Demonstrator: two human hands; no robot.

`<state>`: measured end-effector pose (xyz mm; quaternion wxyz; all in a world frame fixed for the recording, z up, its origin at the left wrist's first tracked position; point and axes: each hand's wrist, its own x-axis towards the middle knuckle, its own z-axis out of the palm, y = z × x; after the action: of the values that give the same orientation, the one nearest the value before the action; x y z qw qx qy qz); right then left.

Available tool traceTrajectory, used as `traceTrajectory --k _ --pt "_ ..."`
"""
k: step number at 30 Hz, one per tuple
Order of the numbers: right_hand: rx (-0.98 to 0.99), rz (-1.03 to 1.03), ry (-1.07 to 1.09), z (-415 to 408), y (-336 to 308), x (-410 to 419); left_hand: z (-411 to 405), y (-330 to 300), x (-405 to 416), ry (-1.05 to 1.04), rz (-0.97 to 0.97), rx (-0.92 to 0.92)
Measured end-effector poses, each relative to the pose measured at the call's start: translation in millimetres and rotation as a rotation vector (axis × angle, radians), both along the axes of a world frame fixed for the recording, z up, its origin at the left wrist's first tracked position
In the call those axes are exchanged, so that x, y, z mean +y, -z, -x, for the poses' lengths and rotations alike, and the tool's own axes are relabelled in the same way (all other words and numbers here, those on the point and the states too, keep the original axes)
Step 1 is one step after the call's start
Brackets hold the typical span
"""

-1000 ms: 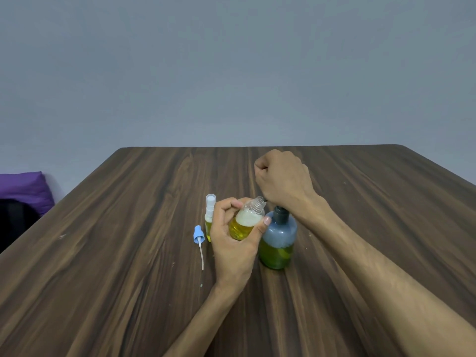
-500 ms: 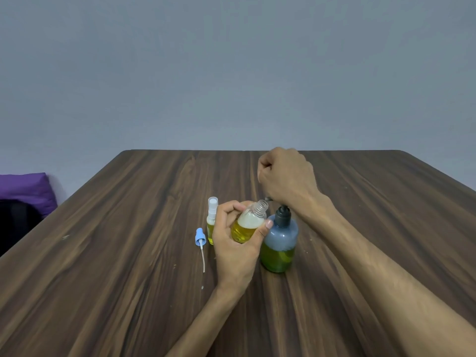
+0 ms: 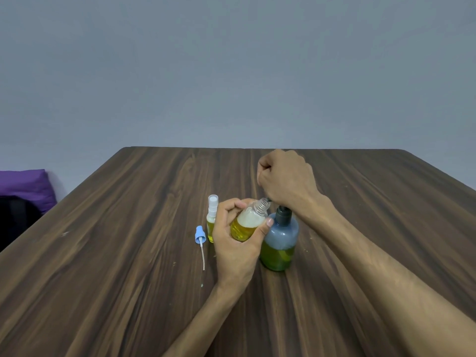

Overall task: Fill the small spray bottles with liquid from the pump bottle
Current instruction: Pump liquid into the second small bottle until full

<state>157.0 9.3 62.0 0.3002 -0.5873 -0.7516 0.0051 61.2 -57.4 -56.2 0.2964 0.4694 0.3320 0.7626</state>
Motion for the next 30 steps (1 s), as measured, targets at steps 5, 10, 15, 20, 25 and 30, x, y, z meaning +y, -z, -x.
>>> traceTrajectory --k 5,10,15,20,25,30 --pt "-0.021 0.036 -0.025 2.3 2.1 -1.0 -0.7 -0.7 -1.5 -0.01 -0.002 0.011" --pt "-0.008 -0.009 -0.032 -0.3 0.4 3.6 -0.9 -2.0 -2.0 -0.009 -0.023 0.006" --pt "-0.024 0.01 -0.038 0.7 3.8 3.0 -0.2 -1.5 -1.8 -0.005 -0.03 0.001" --pt "-0.03 -0.032 -0.037 -0.3 3.6 5.3 -1.5 -1.5 -1.0 0.0 -0.014 0.008" --pt "-0.008 -0.071 -0.041 -1.6 3.7 5.4 -0.6 -0.1 -0.4 -0.009 -0.032 0.006" --pt "-0.022 -0.033 -0.055 -2.3 7.2 4.0 -1.8 0.0 -0.2 -0.005 -0.022 0.003"
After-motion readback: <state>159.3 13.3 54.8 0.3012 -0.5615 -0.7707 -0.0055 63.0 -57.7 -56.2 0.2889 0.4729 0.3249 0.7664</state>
